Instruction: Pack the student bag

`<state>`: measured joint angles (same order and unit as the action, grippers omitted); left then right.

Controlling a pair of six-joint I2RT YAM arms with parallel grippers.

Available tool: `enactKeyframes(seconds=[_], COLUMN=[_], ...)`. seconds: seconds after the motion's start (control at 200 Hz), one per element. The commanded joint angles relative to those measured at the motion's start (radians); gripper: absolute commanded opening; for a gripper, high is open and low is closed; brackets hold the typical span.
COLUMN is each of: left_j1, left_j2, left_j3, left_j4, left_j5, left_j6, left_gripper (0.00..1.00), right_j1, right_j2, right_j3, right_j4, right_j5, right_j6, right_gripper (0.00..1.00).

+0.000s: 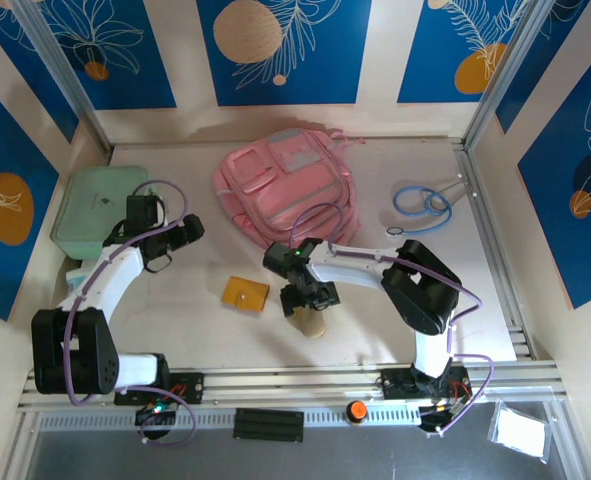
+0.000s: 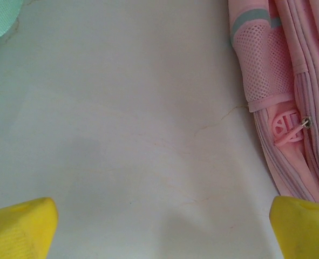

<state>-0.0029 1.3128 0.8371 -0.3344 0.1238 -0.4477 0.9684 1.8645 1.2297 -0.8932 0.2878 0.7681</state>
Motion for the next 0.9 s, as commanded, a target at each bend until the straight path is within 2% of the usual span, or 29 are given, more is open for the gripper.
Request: enactKeyframes(seconds=[0.0, 0.21, 0.435, 0.555, 0.69, 0.895], left_j1=[0.012, 0.003, -0.059, -0.144, -0.272, -0.496], left_j2=[-0.007, -0.021, -0.023, -0.006, 0.041, 0.207], left_j3=[-0.003, 0.000, 0.038, 0.070, 0.115, 0.274], left_j4=[0.014, 0.028, 0.037, 0.062, 0.106, 0.053], left_j5=[0.038, 0.081, 0.111, 0.114, 0.070, -0.023], left_j6=[-0.009, -0.003, 0.026, 0.069, 0.159, 0.376], left_gripper=[1.00, 1.00, 1.00, 1.00, 1.00, 1.00], right_j1=[-0.004, -0.005, -0.015, -0.049, -0.153, -0.382], right_j2=[-0.001, -0.003, -0.126, -0.259, -0.405, -0.570], right_j3=[-0.015, -0.025, -0.065, -0.115, -0.195, -0.296], right_j4=[0.033, 0.038, 0.084, 0.111, 0.165, 0.258], right_j5=[-0.053, -0.020, 0.045, 0.119, 0.132, 0.001], right_j6=[0.017, 0.012, -0.007, -0.014, -0.013, -0.024], right_gripper=[0.78, 0.57, 0.54, 0.54, 0.55, 0.56])
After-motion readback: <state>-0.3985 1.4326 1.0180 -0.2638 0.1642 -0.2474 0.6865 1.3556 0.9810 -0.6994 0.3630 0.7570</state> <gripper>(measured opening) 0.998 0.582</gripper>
